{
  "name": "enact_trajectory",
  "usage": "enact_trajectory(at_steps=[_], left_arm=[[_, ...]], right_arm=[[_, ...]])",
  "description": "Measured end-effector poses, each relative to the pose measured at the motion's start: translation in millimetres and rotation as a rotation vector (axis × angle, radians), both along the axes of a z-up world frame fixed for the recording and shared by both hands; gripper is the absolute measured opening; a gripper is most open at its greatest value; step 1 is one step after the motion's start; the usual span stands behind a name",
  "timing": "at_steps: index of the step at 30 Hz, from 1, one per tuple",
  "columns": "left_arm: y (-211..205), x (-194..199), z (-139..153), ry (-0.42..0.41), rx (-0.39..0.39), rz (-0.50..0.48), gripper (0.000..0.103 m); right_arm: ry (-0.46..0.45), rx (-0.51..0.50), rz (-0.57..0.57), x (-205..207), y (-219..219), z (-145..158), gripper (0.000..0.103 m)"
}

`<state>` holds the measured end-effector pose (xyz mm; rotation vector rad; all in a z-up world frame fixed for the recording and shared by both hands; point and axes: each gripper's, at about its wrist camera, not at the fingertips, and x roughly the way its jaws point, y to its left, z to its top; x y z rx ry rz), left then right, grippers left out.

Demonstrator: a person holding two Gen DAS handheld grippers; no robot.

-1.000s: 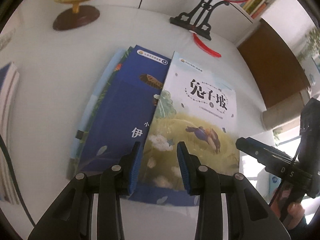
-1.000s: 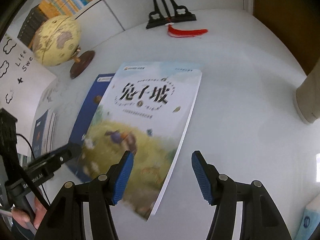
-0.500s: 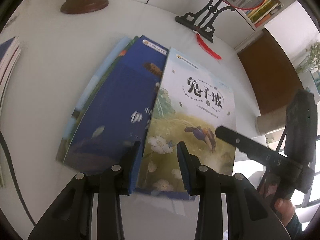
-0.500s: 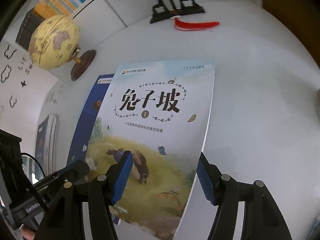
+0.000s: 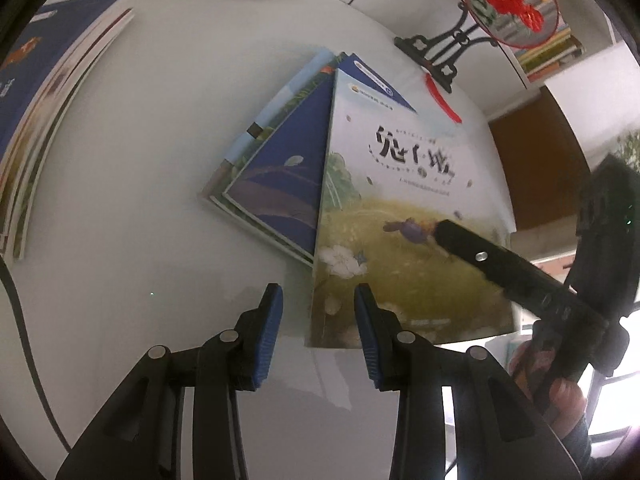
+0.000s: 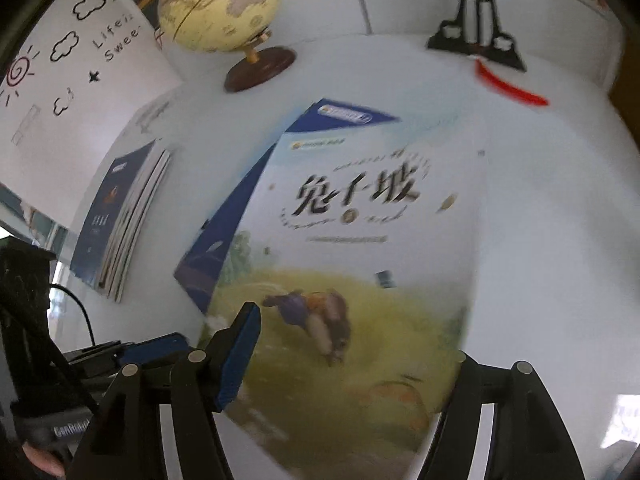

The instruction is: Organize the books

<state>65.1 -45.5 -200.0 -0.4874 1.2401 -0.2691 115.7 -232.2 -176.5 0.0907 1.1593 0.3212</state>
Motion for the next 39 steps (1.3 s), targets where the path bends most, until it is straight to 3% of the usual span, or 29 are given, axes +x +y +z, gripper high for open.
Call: enact_trajectory(at_steps=[7, 12, 18, 24, 28, 31, 35, 39], left_arm=[[-7.0, 13.5, -9.1, 0.012, -0.02, 0.013, 0.033], [-11.1, 16.8, -13.3, 0.03, -0.038, 0.017, 0.033], [-20.2, 13.6, -15.2, 0.038, -0.04, -0.005, 0.033], [-23.1, 5.5, -10.1, 0.039, -0.04, -0.023, 0.033], [-22.1, -7.2, 10.8, -0.011, -0.128, -0.039, 0.032], [-24.3, -15.8, 25.5, -0.037, -0.253, -0.069, 0.027], [-37.7, -8.7, 16.7, -0.042, -0.193, -0.046, 0.012], [-28.5, -0.1, 3.1, -0.007, -0.273, 0.045, 0.007]], right_arm=[[0.044, 0.04, -0.185, 25.1, -64.7, -7.1, 0.067], [0.119, 0.137, -0.207, 28.4, -73.5, -23.9, 0.067], [0.137, 0.172, -0.165, 20.3, -64.8, -25.7, 0.067], [0.142, 0.145, -0.074, -6.8, -43.6, -26.3, 0.067], [0.102, 0.096, -0.05, -23.4, -35.6, -25.3, 0.067], [0.11, 0.119, -0.057, -21.0, -36.8, -25.7, 0.067], [0.114, 0.199, -0.047, -23.3, -36.0, -22.3, 0.067], [0.139, 0.213, -0.047, -25.3, -36.8, -22.1, 0.067]])
